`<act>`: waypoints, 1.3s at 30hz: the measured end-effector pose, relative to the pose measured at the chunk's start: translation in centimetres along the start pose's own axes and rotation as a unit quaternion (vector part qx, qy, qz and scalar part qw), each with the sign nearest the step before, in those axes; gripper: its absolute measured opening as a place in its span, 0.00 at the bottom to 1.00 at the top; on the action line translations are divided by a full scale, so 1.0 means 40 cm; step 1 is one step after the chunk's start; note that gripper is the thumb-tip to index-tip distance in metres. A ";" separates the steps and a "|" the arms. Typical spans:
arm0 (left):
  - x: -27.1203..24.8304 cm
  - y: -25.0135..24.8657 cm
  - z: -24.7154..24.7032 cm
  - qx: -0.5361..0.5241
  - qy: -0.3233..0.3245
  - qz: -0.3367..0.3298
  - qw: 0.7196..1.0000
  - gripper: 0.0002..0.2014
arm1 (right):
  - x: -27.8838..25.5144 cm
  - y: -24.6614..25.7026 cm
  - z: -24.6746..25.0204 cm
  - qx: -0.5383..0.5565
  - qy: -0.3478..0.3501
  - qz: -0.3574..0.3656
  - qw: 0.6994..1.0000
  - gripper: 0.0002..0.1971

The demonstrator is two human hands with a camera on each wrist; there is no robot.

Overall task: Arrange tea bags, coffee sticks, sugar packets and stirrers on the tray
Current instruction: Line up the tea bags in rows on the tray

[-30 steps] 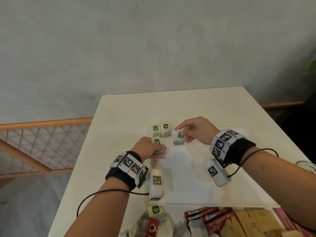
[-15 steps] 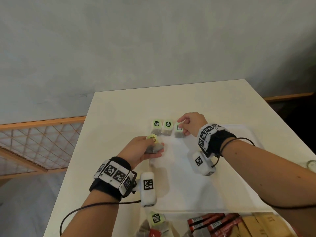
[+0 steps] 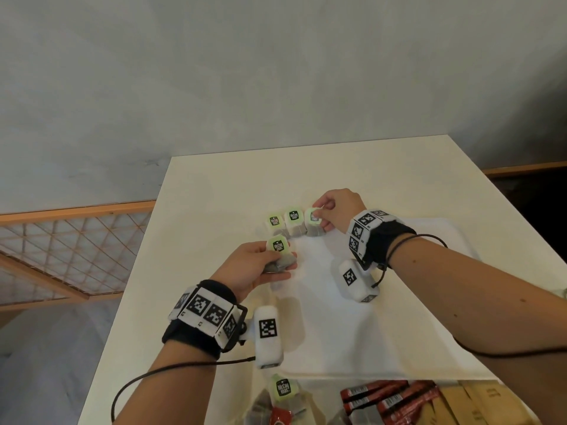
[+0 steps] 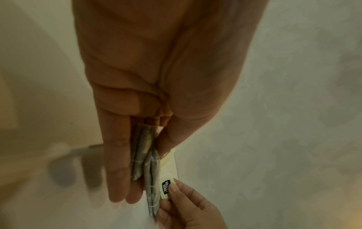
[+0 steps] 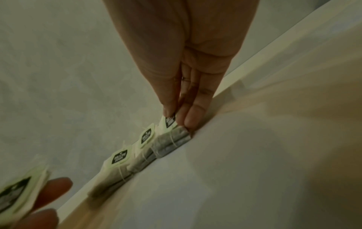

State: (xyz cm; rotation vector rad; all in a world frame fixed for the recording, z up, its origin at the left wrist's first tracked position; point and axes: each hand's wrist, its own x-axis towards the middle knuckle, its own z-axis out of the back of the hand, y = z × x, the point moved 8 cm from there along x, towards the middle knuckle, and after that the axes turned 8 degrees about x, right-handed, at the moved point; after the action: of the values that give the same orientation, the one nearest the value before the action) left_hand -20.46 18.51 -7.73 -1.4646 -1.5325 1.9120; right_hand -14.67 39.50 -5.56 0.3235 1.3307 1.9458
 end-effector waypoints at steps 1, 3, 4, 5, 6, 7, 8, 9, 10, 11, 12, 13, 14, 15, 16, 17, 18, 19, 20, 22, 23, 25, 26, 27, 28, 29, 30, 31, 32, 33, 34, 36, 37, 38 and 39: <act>-0.001 -0.001 -0.001 -0.001 0.000 -0.002 1.000 0.10 | -0.001 0.002 0.002 0.002 -0.001 0.002 1.000 0.10; -0.006 -0.006 -0.006 -0.011 -0.005 -0.007 1.000 0.09 | -0.005 0.009 0.012 -0.010 -0.012 0.016 1.000 0.12; -0.009 -0.008 -0.010 -0.021 -0.009 -0.012 1.000 0.09 | -0.012 0.015 0.020 -0.022 -0.020 0.028 0.999 0.12; -0.013 -0.012 -0.013 -0.031 -0.014 -0.018 0.999 0.08 | -0.024 0.024 0.025 -0.027 -0.024 0.043 0.998 0.11; -0.017 -0.014 -0.017 -0.041 -0.019 -0.024 0.999 0.09 | -0.043 0.034 0.027 -0.025 -0.023 0.058 0.998 0.09; -0.025 -0.018 -0.021 -0.047 -0.025 -0.033 0.998 0.09 | -0.070 0.048 0.023 -0.017 -0.015 0.072 0.997 0.07; -0.027 -0.021 -0.027 -0.048 -0.026 -0.038 0.998 0.08 | -0.093 0.054 0.017 -0.003 -0.002 0.080 0.997 0.06; -0.027 -0.024 -0.035 -0.043 -0.028 -0.043 0.998 0.08 | -0.116 0.057 0.006 0.018 0.020 0.080 0.996 0.05; -0.031 -0.027 -0.043 -0.036 -0.028 -0.048 0.998 0.07 | -0.141 0.060 -0.010 0.039 0.047 0.078 0.995 0.06; -0.037 -0.031 -0.052 -0.026 -0.028 -0.054 0.998 0.07 | -0.165 0.062 -0.024 0.053 0.073 0.075 0.993 0.06; -0.043 -0.036 -0.060 -0.014 -0.028 -0.061 0.998 0.07 | -0.184 0.063 -0.033 0.059 0.089 0.077 0.991 0.06; -0.049 -0.040 -0.067 -0.001 -0.030 -0.067 0.997 0.07 | -0.198 0.064 -0.035 0.061 0.092 0.083 0.990 0.05; -0.055 -0.043 -0.071 0.012 -0.037 -0.072 0.997 0.08 | -0.207 0.066 -0.030 0.064 0.085 0.090 0.990 0.03; -0.059 -0.045 -0.069 0.023 -0.055 -0.078 0.995 0.09 | -0.216 0.066 -0.020 0.070 0.070 0.095 0.991 0.03; -0.063 -0.046 -0.061 0.032 -0.083 -0.084 0.992 0.10 | -0.223 0.064 -0.008 0.079 0.056 0.093 0.991 0.03; -0.068 -0.047 -0.051 0.042 -0.115 -0.089 0.988 0.10 | -0.231 0.059 0.002 0.089 0.047 0.088 0.991 0.03; -0.074 -0.046 -0.044 0.052 -0.142 -0.093 0.984 0.09 | -0.240 0.055 0.010 0.098 0.047 0.082 0.991 0.04; -0.080 -0.045 -0.042 0.061 -0.158 -0.095 0.981 0.09 | -0.249 0.050 0.013 0.101 0.052 0.076 0.991 0.04; -0.087 -0.045 -0.044 0.074 -0.166 -0.097 0.979 0.09 | -0.257 0.045 0.014 0.100 0.061 0.070 0.991 0.05; -0.092 -0.045 -0.044 0.094 -0.171 -0.093 0.976 0.09 | -0.270 0.037 0.010 0.085 0.080 0.058 0.991 0.04; -0.091 -0.044 -0.037 0.095 -0.175 -0.084 0.976 0.09 | -0.273 0.032 0.007 0.078 0.089 0.051 0.992 0.03; -0.084 -0.039 -0.020 0.070 -0.179 -0.061 0.979 0.09 | -0.273 0.024 0.003 0.067 0.101 0.037 0.992 0.03; -0.080 -0.039 -0.013 0.054 -0.180 -0.051 0.981 0.10 | -0.270 0.021 -0.001 0.061 0.107 0.032 0.992 0.03; -0.075 -0.038 -0.007 0.043 -0.181 -0.043 0.982 0.10 | -0.266 0.017 -0.005 0.049 0.111 0.027 0.992 0.03; -0.070 -0.040 -0.003 0.038 -0.182 -0.039 0.982 0.10 | -0.261 0.015 -0.010 0.032 0.113 0.025 0.993 0.04; -0.064 -0.043 0.000 0.039 -0.183 -0.038 0.982 0.10 | -0.254 0.013 -0.014 0.011 0.110 0.027 0.993 0.04; -0.059 -0.046 0.001 0.042 -0.184 -0.036 0.981 0.10 | -0.245 0.012 -0.016 -0.010 0.103 0.029 0.994 0.04; -0.054 -0.047 0.003 0.044 -0.184 -0.034 0.981 0.11 | -0.235 0.013 -0.018 -0.027 0.094 0.033 0.995 0.03; -0.047 -0.047 0.005 0.041 -0.184 -0.033 0.981 0.11 | -0.224 0.015 -0.019 -0.040 0.086 0.038 0.995 0.02; -0.039 -0.045 0.009 0.036 -0.186 -0.032 0.981 0.12 | -0.214 0.019 -0.022 -0.050 0.081 0.044 0.994 0.02; -0.032 -0.044 0.013 0.030 -0.188 -0.031 0.981 0.14 | -0.203 0.024 -0.026 -0.056 0.079 0.049 0.994 0.02; -0.021 -0.042 0.021 0.024 -0.189 -0.033 0.981 0.14 | -0.181 0.034 -0.038 -0.063 0.079 0.057 0.993 0.02; -0.017 -0.042 0.025 0.022 -0.186 -0.035 0.982 0.13 | -0.170 0.039 -0.045 -0.066 0.077 0.060 0.993 0.02; -0.015 -0.042 0.029 0.018 -0.181 -0.037 0.983 0.12 | -0.159 0.043 -0.053 -0.070 0.075 0.063 0.993 0.02; -0.014 -0.043 0.034 0.016 -0.175 -0.039 0.984 0.12 | -0.147 0.047 -0.061 -0.074 0.071 0.065 0.993 0.02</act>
State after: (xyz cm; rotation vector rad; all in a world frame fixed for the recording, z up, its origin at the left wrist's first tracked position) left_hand -21.93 18.01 -6.08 -1.0768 -1.6649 2.2224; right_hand -12.83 33.37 -3.80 0.2064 1.2715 2.1999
